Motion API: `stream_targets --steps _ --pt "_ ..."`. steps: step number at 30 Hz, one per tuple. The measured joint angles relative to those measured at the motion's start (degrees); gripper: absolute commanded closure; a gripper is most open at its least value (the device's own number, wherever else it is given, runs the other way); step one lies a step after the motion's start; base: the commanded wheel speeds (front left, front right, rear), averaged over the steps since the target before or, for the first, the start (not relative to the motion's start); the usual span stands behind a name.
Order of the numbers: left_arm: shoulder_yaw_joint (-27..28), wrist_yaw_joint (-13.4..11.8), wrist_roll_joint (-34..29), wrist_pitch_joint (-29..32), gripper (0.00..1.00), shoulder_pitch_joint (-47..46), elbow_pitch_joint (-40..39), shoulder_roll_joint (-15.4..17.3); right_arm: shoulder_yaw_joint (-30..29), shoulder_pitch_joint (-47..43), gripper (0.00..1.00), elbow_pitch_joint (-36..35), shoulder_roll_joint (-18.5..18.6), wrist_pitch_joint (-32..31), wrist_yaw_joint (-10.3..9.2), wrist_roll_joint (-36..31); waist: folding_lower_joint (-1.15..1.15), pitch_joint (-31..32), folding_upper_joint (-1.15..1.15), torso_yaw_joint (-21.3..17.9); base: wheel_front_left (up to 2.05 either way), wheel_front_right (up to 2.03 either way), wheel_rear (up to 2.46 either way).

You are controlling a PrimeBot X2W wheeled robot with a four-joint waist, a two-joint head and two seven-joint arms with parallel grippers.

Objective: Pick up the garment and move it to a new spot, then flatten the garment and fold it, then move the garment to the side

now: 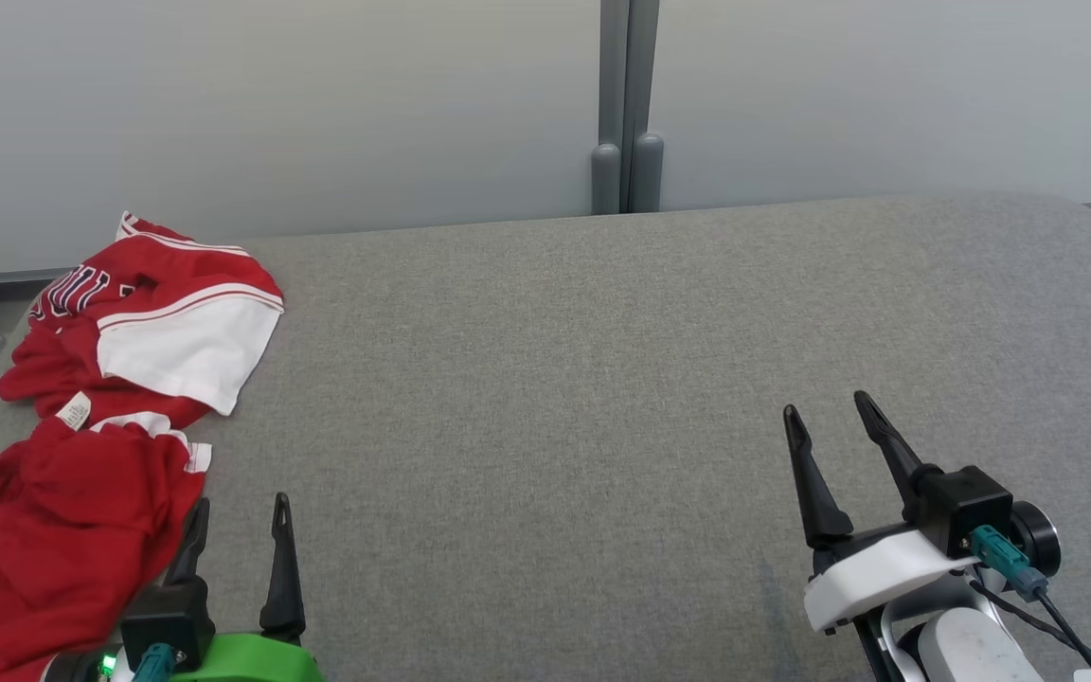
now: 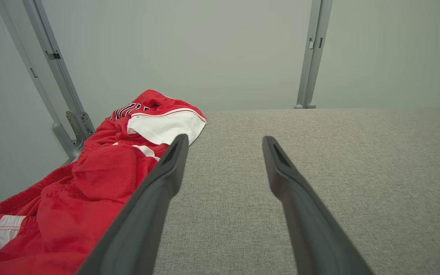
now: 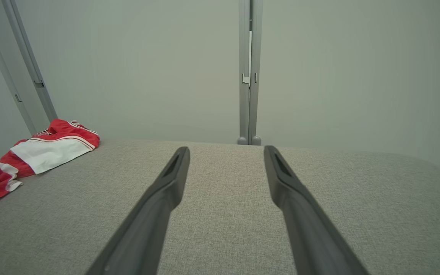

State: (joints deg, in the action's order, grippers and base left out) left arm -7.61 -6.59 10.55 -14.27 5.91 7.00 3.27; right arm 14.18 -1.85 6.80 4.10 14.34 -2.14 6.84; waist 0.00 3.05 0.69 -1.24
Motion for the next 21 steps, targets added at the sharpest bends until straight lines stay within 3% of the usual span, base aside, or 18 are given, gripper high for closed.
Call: stream_targets --steps 21 --pt "0.08 0.03 -0.12 0.00 0.00 -0.02 0.14 -0.07 -0.41 0.00 0.00 0.03 -0.02 0.00 0.01 -0.01 0.00 -0.25 0.00 -0.02 0.00 0.00 0.00"
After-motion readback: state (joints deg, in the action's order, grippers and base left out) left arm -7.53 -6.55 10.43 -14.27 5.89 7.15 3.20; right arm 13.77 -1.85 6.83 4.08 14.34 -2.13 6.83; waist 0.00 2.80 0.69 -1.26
